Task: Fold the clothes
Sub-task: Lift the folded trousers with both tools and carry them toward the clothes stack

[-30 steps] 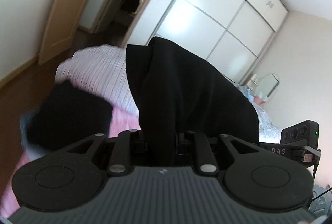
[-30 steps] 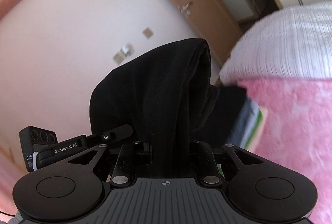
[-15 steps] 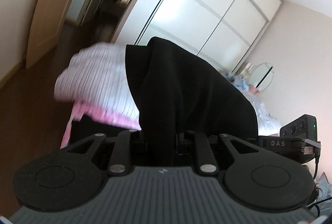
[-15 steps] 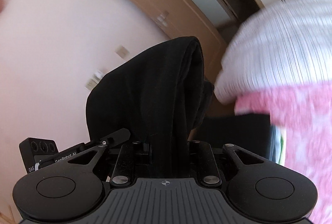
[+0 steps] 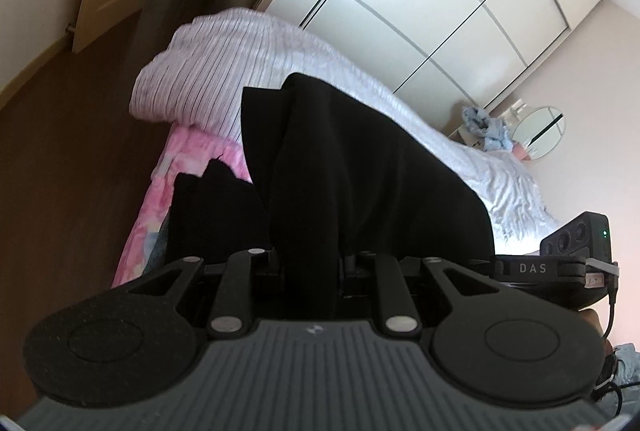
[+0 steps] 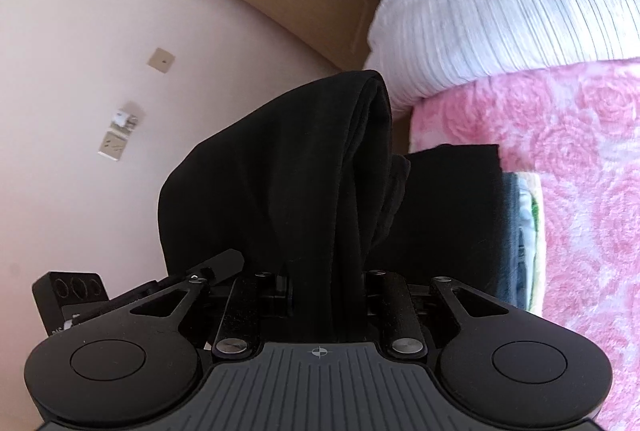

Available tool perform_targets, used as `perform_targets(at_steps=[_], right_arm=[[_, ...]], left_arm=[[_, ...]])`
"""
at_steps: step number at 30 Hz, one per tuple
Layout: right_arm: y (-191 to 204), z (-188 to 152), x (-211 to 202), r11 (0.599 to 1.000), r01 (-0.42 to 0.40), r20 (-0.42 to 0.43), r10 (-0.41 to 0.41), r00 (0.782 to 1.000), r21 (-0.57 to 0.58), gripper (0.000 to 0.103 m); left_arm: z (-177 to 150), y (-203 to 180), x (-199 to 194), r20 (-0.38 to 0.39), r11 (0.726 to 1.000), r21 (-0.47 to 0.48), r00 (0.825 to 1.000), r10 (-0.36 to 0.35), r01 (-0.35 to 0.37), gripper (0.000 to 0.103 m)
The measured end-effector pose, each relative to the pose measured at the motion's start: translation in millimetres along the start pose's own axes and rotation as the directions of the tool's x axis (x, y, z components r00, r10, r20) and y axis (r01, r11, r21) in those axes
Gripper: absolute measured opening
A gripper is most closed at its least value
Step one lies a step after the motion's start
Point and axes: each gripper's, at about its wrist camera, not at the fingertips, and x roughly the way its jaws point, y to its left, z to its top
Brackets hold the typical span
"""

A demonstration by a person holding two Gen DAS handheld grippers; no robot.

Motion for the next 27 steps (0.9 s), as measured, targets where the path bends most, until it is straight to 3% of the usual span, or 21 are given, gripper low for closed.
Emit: perform_targets(at_steps=[2,4,6,9,14,15,16,17,18,21,24,27], right_arm=[[-2,-4,-4,1.0,0.026,0.0,-0.026,1.0,0.006,0.024],[-11,-1,2,0.997,0.077,-0.007,-0.077,0.997,0.028,0.04],[-23,3,7,0.989,0.13,-0.017,-0.129,0.991,0.065,0.045],[-39,5,-1,0.987,0.11,0.01,-0.112,0.994,0.113,0.047],[-48,18,-10,0.986,0.087,0.089,-0.1,0.991,0.141,0.048],[-48,22,-11,0.986,0.083,0.108,-0.099,0.989,0.143,0.048],[-49,25,-13,0.986,0.079,0.127,-0.098,0.987,0.144,0.048],[-48,27,-13,0.987,0.089,0.15,-0.109,0.983,0.133,0.028],[-44,27,-16,0.988,0.106,0.17,-0.124,0.978,0.108,0.014],[-31,18,-20,0.98,0.19,0.2,-0.198,0.96,0.059,0.014],[-23,17,-23,0.968,0.246,0.21,-0.249,0.945,0.039,0.017],[-14,15,-26,0.953,0.302,0.222,-0.299,0.928,0.02,0.019]], left_arm=[[3,10,16,-0.026,0.999,-0.002,0.999,0.032,-0.032,0.023],[8,22,32,-0.05,0.995,-0.021,0.995,0.092,-0.093,0.024],[12,37,39,-0.065,0.988,-0.072,0.989,0.133,-0.138,0.027],[16,50,31,-0.034,0.988,-0.132,0.996,0.081,-0.085,0.029],[29,62,34,0.0,0.984,-0.159,0.997,0.079,-0.078,0.029],[30,62,35,0.008,0.984,-0.159,0.997,0.078,-0.076,0.029],[32,63,36,0.016,0.985,-0.159,0.997,0.077,-0.073,0.021],[33,61,36,0.027,0.987,-0.141,0.996,0.087,-0.082,0.013],[34,57,39,0.044,0.99,-0.109,0.994,0.098,-0.093,0.012],[28,42,56,0.031,0.986,0.036,0.986,0.164,-0.165,0.013],[28,41,66,0.032,0.978,0.035,0.978,0.206,-0.207,0.021],[36,31,49,0.088,0.962,0.028,0.959,0.269,-0.272,0.02]])
